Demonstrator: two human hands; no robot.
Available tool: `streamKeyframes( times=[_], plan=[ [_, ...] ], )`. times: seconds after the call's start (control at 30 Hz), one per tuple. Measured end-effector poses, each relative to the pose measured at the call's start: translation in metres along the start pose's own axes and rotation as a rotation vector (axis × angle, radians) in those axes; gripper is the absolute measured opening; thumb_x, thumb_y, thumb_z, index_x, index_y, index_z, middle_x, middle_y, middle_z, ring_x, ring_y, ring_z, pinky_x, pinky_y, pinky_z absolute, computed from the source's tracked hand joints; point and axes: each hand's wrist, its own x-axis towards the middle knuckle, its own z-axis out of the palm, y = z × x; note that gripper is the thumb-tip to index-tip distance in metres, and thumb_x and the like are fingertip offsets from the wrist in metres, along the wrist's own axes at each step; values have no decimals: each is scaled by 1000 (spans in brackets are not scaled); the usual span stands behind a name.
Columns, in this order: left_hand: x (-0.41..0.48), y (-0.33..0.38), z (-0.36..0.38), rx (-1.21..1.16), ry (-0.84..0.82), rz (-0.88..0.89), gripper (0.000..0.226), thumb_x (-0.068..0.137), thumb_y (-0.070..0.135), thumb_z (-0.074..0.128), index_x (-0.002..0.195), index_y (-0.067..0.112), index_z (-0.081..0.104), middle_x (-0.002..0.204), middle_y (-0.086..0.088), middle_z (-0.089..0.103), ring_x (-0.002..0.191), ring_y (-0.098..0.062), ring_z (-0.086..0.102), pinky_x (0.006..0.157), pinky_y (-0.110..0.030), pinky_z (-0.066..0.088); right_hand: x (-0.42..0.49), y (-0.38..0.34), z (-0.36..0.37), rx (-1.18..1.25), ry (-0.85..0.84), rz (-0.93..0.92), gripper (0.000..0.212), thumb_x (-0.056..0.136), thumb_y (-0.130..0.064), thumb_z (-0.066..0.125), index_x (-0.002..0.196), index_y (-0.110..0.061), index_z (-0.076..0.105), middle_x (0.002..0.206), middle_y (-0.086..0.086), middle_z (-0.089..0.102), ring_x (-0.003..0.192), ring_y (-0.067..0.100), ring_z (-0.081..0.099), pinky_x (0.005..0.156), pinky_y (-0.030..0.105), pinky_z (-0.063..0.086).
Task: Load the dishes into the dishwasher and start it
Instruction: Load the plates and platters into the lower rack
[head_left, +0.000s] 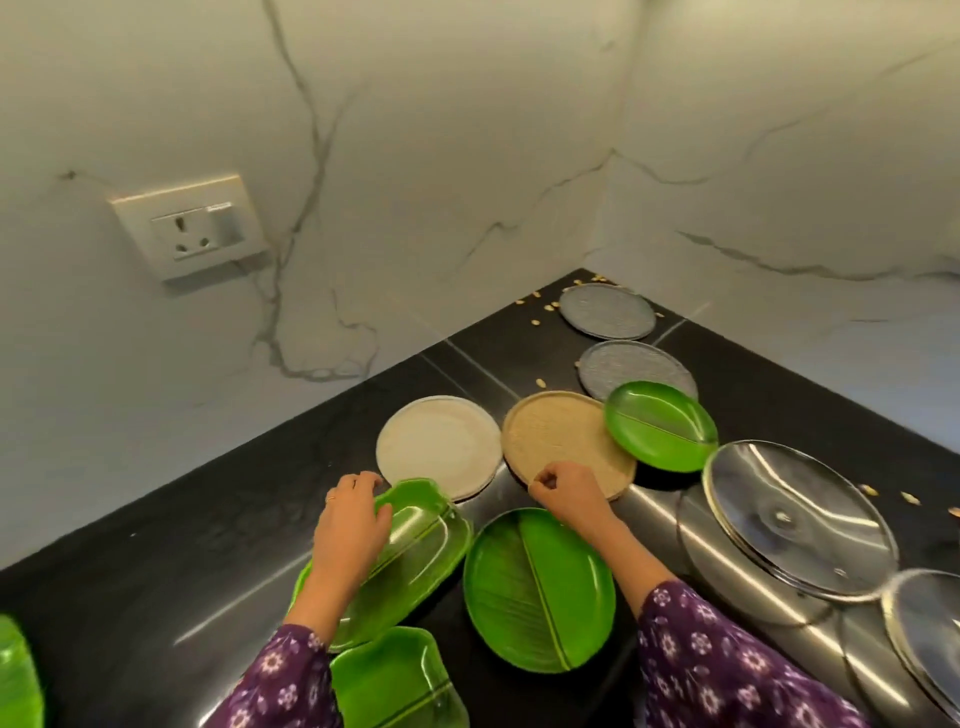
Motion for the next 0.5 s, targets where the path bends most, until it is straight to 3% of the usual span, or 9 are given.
streamKeyframes(
  times=[0.07,0.2,0.27,0.37,0.5],
  plan=[
    [16,-10,3,-36,-53,-60,38,90,20,55,126,13,50,126,-10,51,114,-28,49,91,-41,46,18,-11,14,1,-45,20,16,84,-19,60,83,-4,67,84,14,69,77,23,59,64,28,40],
    [48,-12,9,-133,-141,-132,43,93,18,51,134,8,42,129,-17,50,118,-31,49,96,-41,42,50,-24,39,43,-53,59,26,82,-18,59,71,6,63,74,25,68,74,33,64,72,43,51],
    [64,-8,11,-186,-182,-165,41,94,15,49,133,5,42,127,-18,51,114,-31,51,93,-38,42,60,-28,50,81,-41,91,30,81,-18,59,70,9,64,73,24,68,70,30,64,71,41,52],
    [82,-1,16,-297,-193,-252,39,93,9,48,131,2,43,120,-19,57,100,-27,55,80,-29,41,70,-33,62,117,14,104,27,83,-27,62,63,-14,51,76,16,68,74,28,65,66,32,49],
    [102,-4,26,-384,-182,-349,51,93,15,49,141,7,33,123,-16,55,104,-28,57,86,-35,47,78,-33,70,130,97,117,34,83,-34,66,65,-17,43,69,9,60,64,23,56,50,28,33]
  ],
)
